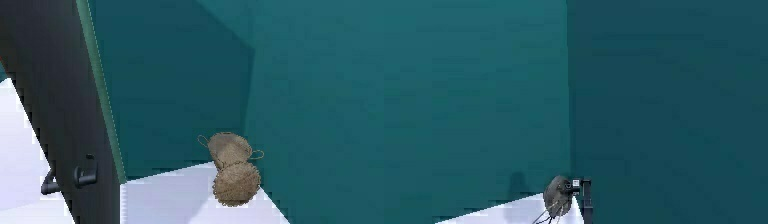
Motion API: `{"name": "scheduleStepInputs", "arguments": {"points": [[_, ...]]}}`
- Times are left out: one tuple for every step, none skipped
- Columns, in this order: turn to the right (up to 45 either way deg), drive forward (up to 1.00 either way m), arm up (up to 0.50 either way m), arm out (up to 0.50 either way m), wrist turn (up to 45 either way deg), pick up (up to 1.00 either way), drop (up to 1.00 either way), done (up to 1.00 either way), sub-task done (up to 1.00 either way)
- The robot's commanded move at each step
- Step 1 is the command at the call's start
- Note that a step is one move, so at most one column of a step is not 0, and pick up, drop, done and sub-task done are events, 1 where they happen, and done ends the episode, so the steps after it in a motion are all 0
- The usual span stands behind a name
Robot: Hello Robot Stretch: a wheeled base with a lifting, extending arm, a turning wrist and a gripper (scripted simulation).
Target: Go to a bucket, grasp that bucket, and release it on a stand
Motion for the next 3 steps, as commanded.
{"name": "scheduleStepInputs", "arguments": {"points": [[0.0, 0.00, 0.00, 0.00, 45.0, 0.00, 0.00, 0.00, 0.00], [0.0, 0.00, 0.00, 0.00, 45.0, 0.00, 0.00, 0.00, 0.00], [0.0, 0.00, 0.00, 0.00, 18.0, 0.00, 0.00, 0.00, 0.00]]}}
